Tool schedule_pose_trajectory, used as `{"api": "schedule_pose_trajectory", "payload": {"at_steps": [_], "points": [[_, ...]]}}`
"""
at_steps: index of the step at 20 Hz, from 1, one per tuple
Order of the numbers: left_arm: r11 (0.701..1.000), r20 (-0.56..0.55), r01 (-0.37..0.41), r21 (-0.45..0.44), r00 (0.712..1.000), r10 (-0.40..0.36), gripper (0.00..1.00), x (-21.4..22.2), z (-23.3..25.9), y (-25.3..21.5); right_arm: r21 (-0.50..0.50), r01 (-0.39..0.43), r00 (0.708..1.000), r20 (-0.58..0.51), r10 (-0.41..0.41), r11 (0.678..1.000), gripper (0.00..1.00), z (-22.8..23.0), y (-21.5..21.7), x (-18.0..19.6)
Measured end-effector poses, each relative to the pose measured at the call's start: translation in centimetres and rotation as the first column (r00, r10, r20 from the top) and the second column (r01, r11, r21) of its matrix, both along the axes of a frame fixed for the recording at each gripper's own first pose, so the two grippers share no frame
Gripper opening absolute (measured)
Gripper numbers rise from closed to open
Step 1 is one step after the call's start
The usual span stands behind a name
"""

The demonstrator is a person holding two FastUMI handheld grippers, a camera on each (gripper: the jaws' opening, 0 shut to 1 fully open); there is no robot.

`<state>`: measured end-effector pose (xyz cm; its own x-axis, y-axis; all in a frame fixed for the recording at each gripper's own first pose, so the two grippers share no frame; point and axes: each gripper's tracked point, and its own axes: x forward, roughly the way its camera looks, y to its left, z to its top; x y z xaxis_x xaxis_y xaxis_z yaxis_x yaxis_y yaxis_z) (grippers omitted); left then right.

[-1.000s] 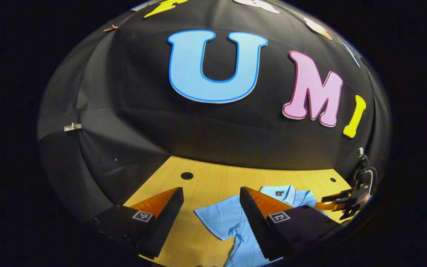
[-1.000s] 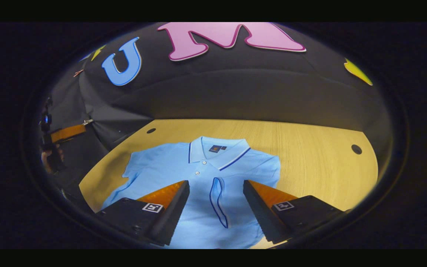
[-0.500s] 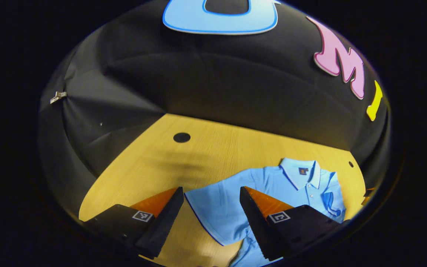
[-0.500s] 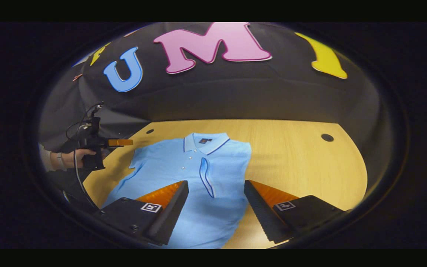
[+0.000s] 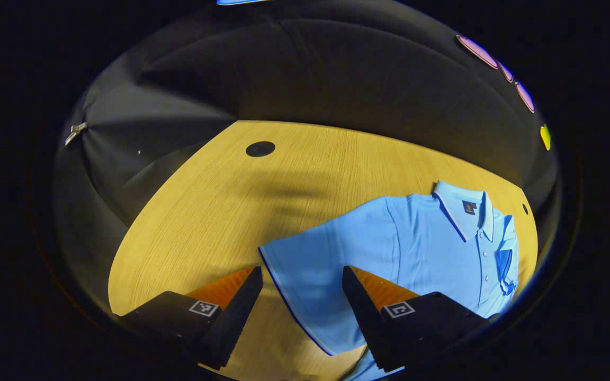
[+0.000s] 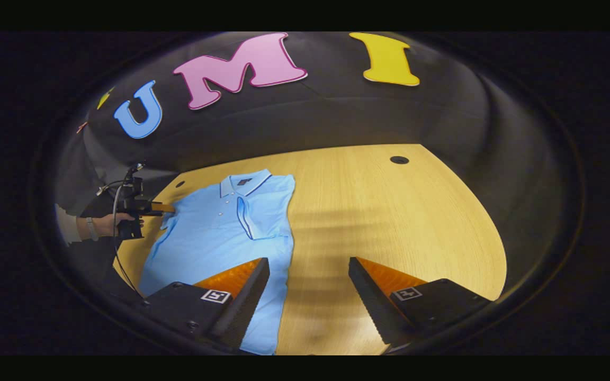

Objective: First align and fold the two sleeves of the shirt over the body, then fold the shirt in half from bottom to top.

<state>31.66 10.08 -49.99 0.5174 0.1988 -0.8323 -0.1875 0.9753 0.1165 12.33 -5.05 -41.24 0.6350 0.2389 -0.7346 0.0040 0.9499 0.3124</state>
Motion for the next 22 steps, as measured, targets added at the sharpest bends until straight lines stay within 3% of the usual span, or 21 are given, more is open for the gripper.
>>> {"api": "schedule_pose_trajectory", "payload": {"at_steps": [3,7,12,17,20,21,22], "points": [[1.000,-0.010,0.023,-0.008,1.000,-0.023,0.98,0.1,-0.1,-0.9,0.023,0.023,1.000,-0.002,-0.023,0.999,0.95,-0.1,0.0,0.2],[0.997,0.003,0.072,-0.005,0.997,-0.072,0.10,0.9,-0.2,-2.8,0.075,0.014,1.000,0.003,-0.014,0.997,0.94,-0.2,1.4,1.1],[0.987,0.074,0.140,-0.084,0.988,-0.134,0.08,1.7,2.6,-5.7,0.067,-0.006,1.000,0.011,0.005,0.998,0.95,0.1,1.8,0.5],[0.933,0.175,0.328,-0.149,0.937,-0.302,0.08,2.4,7.4,-12.3,0.073,-0.013,1.000,0.022,0.012,0.997,0.95,0.4,2.1,0.6],[0.894,0.152,0.410,-0.183,0.910,-0.386,0.08,1.4,7.2,-16.3,0.077,-0.019,1.000,0.026,0.017,0.997,0.95,0.5,2.5,0.5],[0.896,0.130,0.410,-0.169,0.911,-0.392,0.10,1.0,6.1,-16.5,0.075,-0.022,0.999,0.025,0.020,0.997,0.95,0.4,2.7,0.5],[0.899,0.106,0.401,-0.175,0.916,-0.387,0.06,0.7,5.3,-17.0,0.073,-0.026,0.999,0.024,0.024,0.997,0.95,0.3,2.9,0.3]]}}
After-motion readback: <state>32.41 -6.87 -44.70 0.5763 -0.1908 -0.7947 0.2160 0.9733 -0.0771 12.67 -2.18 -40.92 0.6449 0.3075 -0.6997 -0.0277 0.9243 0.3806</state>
